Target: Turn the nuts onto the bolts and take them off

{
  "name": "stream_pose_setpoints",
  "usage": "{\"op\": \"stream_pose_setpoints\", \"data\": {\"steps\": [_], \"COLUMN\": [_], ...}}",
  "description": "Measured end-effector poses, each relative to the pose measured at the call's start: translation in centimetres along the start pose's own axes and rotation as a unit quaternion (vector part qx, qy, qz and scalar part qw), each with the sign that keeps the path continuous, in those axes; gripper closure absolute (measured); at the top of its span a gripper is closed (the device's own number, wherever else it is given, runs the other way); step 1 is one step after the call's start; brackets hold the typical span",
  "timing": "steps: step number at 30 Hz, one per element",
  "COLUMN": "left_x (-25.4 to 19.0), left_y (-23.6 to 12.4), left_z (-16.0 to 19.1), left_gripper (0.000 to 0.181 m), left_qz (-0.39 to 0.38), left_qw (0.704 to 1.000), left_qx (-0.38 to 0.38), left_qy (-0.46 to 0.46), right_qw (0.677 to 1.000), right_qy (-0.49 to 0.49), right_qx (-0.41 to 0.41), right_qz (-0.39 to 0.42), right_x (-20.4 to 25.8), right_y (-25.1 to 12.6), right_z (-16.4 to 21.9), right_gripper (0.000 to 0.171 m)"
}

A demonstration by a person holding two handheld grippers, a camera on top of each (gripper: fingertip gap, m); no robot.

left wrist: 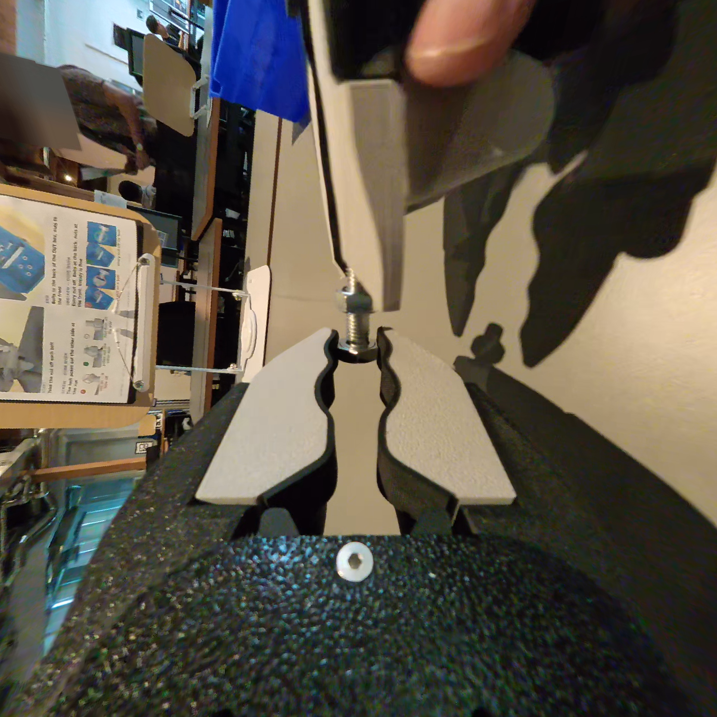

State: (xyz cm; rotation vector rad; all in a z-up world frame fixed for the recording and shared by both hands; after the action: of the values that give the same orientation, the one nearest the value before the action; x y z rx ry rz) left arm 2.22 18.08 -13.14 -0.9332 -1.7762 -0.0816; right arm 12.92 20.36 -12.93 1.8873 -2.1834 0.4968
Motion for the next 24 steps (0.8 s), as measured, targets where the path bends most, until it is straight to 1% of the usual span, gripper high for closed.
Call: {"op": "stream_pose_setpoints", "data": {"steps": [2, 5, 9, 12, 13, 14, 15, 17, 19, 21, 22, 24], "left_x": [0.1, 0.1, -0.1, -0.3, -0.4, -0.4, -0.5, -0.6, -0.6, -0.6, -0.6, -0.6], "left_y": [-0.1, 0.0, 0.0, 0.1, 0.1, 0.1, 0.1, 0.2, 0.1, 0.1, 0.1, 0.1], "left_z": [0.1, 0.1, -0.1, -0.2, -0.2, -0.3, -0.3, -0.2, -0.2, -0.3, -0.3, -0.4], "left_gripper": [0.163, 0.162, 0.162, 0.162, 0.162, 0.162, 0.163, 0.163, 0.163, 0.163, 0.163, 0.163], "left_qz": [0.002, 0.004, 0.008, 0.012, 0.013, 0.011, 0.008, 0.001, -0.013, -0.024, -0.026, -0.026], "left_qw": [1.0, 1.0, 1.0, 1.0, 1.0, 1.0, 1.0, 0.999, 0.997, 0.995, 0.995, 0.996], "left_qx": [-0.004, -0.003, -0.004, -0.004, -0.004, -0.003, 0.003, 0.018, 0.032, 0.043, 0.043, 0.039], "left_qy": [-0.011, -0.011, -0.005, 0.001, 0.005, 0.012, 0.021, 0.043, 0.071, 0.09, 0.088, 0.08], "right_qw": [0.995, 0.973, 0.929, 0.904, 0.9, 0.898, 0.9, 0.922, 0.958, 0.987, 0.994, 0.999], "right_qy": [-0.094, -0.216, -0.349, -0.405, -0.411, -0.412, -0.406, -0.351, -0.251, -0.126, -0.065, 0.033], "right_qx": [0.02, 0.03, 0.055, 0.081, 0.088, 0.092, 0.094, 0.097, 0.082, 0.058, 0.043, 0.017], "right_qz": [0.032, 0.07, 0.107, 0.112, 0.116, 0.122, 0.129, 0.129, 0.115, 0.087, 0.07, 0.028], "right_x": [0.3, 1.0, 1.7, 2.1, 2.1, 2.1, 2.0, 1.7, 1.4, 0.9, 0.7, 0.2], "right_y": [0.0, 0.0, 0.2, 0.6, 0.7, 0.9, 1.0, 1.1, 1.2, 1.1, 1.1, 0.9], "right_z": [-0.1, -0.3, -0.2, 0.4, 0.7, 0.8, 0.8, 0.9, 0.8, 0.7, 0.8, 0.9], "right_gripper": [0.127, 0.132, 0.138, 0.143, 0.145, 0.151, 0.153, 0.153, 0.153, 0.153, 0.153, 0.153]}}
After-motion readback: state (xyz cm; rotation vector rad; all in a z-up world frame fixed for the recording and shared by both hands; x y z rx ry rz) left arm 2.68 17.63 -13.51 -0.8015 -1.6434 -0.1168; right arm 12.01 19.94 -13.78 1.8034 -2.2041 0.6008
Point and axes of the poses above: each gripper's, where its closed fingertips meet, y out along the fingers, z out of its underside, x = y × z across the jaws, the point moved 7 cm from there along -y, back along the fingers, and after that the axes turned 11 degrees about -x, right-handed, at the moved point
